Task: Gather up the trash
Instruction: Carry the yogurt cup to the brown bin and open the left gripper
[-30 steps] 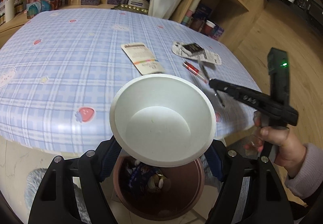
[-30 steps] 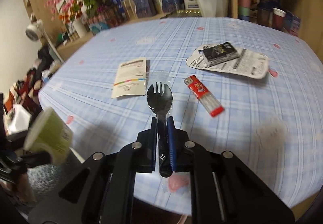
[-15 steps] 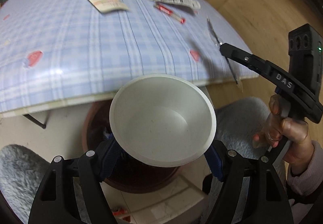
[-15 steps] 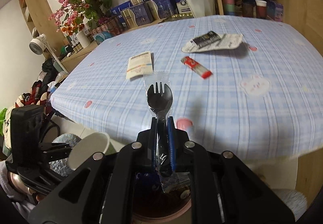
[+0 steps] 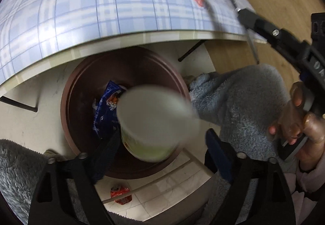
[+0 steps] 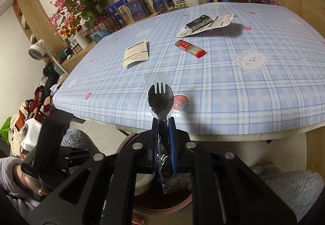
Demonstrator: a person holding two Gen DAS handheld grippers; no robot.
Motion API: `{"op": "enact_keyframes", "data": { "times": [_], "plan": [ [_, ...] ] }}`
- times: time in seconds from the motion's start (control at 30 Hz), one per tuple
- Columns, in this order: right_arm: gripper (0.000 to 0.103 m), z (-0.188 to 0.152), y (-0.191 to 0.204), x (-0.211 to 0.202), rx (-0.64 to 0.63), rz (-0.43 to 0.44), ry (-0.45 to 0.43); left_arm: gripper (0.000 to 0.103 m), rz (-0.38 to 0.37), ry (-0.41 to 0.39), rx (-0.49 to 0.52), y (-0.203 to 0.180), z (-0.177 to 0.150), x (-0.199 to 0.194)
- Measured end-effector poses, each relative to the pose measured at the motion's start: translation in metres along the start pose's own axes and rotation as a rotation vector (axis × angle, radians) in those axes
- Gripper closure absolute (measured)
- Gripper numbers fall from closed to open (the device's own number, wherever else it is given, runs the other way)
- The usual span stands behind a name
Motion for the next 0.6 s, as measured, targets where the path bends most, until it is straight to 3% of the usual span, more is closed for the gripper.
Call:
{"op": "enact_keyframes", "data": {
  "times": [0.17, 0.5, 0.6],
  "plan": [
    [0.089, -0.003, 0.004, 0.004, -0.007, -0.004, 0.017, 0.013, -0.020, -0.080, -0.058, 0.007, 0.001, -0.017],
    [0.089, -0.013, 0.022, 0.015, -0.079, -0.023, 0.075, 0.013, 0.032, -0.503, -0.189, 0.033, 0.008, -0.101],
    [0.089, -0.021, 0.030, 0.024, -0.126, -0.026, 0.118, 0.013, 0.071, -0.582, -0.222, 0.043, 0.008, -0.118]
  ]
}}
Point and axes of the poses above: each gripper's, at about its wrist camera, not at the fingertips, and x roughly the way its jaws point, y to its left, z to its top, the point moved 4 cm from there along x, roughly the way its jaws point, and after that the axes turned 2 degrees about x, right-handed, at the moved point
